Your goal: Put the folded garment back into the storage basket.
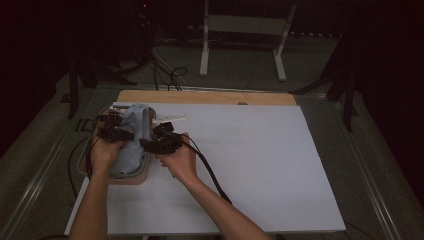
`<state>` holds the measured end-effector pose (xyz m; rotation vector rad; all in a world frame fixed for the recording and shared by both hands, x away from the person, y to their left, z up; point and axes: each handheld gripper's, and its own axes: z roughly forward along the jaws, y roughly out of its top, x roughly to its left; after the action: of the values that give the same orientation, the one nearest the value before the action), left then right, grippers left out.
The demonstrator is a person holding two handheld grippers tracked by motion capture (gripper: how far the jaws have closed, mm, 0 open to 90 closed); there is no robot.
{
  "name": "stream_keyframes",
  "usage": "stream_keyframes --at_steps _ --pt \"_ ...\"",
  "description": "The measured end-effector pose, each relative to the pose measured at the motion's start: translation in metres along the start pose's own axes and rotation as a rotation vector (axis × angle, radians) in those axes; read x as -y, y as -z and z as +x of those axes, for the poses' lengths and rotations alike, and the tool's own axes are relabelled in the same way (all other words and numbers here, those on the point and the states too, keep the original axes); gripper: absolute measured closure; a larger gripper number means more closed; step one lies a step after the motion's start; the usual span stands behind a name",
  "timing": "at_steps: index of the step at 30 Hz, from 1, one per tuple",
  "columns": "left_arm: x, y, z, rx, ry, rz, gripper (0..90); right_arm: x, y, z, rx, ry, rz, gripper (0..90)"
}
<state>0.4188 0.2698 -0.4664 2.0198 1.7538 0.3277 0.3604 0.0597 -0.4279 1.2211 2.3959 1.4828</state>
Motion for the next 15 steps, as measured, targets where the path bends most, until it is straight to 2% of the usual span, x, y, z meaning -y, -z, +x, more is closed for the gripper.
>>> stream_keyframes --at_steps 2,5,13,14,15 --pt "0.000 -0.002 0.000 -0.007 0.000 0.006 64.3 0.000 0.004 -0.004 0.016 0.023 -0.011 51.0" --pt "0.001 -0.004 0.001 -0.045 -0.005 0.018 65.2 0.000 0.009 -0.010 0.027 0.017 -0.012 49.7" --pt "0.001 -0.004 0.010 -0.089 0.043 0.015 66.1 0.001 0.019 -0.022 0.050 0.017 -0.024 48.6" --pt "0.001 -0.004 0.010 -0.089 0.043 0.015 66.1 0.001 0.020 -0.023 0.051 0.014 -0.031 47.6" --pt "0.001 -0.006 0.010 -0.096 0.043 0.019 65.9 0.001 0.023 -0.026 0.052 0.031 -0.038 43.4"
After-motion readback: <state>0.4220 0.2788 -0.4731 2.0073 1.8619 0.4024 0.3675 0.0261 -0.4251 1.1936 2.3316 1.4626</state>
